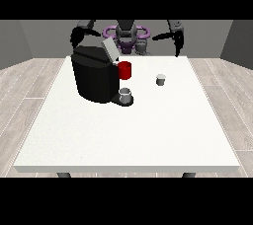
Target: Insert the coffee pod into the coffee machine and close the lid
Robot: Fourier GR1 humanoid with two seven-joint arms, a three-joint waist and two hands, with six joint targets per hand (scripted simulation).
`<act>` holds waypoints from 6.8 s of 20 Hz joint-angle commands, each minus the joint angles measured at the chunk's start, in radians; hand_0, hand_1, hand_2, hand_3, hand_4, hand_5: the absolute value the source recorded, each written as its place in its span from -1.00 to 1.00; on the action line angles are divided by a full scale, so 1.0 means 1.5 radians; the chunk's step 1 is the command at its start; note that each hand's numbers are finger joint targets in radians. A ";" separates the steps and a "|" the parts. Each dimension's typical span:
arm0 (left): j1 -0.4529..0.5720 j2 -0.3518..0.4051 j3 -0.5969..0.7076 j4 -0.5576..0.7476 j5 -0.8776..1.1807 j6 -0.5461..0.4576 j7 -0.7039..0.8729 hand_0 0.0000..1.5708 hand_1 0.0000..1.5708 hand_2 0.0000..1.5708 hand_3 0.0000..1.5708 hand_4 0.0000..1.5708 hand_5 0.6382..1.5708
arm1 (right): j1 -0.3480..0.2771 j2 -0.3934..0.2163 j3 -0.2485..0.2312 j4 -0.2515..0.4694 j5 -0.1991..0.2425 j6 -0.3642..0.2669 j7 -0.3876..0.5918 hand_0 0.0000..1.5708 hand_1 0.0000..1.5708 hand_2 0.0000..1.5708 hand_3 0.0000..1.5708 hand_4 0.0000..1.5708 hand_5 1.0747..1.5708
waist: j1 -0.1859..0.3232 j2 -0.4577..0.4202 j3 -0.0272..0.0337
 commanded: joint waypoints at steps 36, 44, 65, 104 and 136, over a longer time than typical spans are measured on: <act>-0.267 0.094 -0.038 0.478 -0.261 0.043 -0.074 -0.28 -0.28 -0.11 -0.47 -1.00 1.00 | -0.130 0.015 0.026 0.108 0.037 -0.080 0.010 -1.00 -1.00 -1.00 -1.00 -0.46 1.00 | -0.026 0.121 -0.0001; -0.309 0.080 -0.023 0.525 -0.307 0.144 -0.087 -0.08 -0.08 0.10 -0.17 -0.71 1.00 | -0.151 0.010 0.021 0.084 0.020 -0.059 0.073 -1.00 -1.00 -1.00 -1.00 -0.39 1.00 | -0.049 0.114 -0.0003; -0.371 0.059 -0.073 0.524 -0.387 0.105 -0.135 0.85 0.85 0.85 0.77 -0.21 1.00 | -0.153 -0.005 -0.038 0.183 -0.016 -0.050 0.018 -1.00 -1.00 -1.00 -1.00 -0.46 1.00 | -0.015 0.057 0.0004; -0.649 0.117 0.006 0.506 -0.386 -0.014 -0.030 0.61 0.61 0.65 0.57 -0.38 1.00 | -0.218 -0.017 -0.012 0.153 -0.008 -0.042 0.039 -1.00 -1.00 -1.00 -1.00 -0.31 1.00 | -0.120 0.115 0.0002; -0.659 0.108 0.011 0.542 -0.411 -0.026 -0.044 0.57 0.57 0.62 0.50 -0.39 1.00 | -0.218 -0.019 -0.026 0.137 -0.019 -0.050 0.019 -1.00 -1.00 -1.00 -1.00 -0.43 1.00 | -0.123 0.146 0.0001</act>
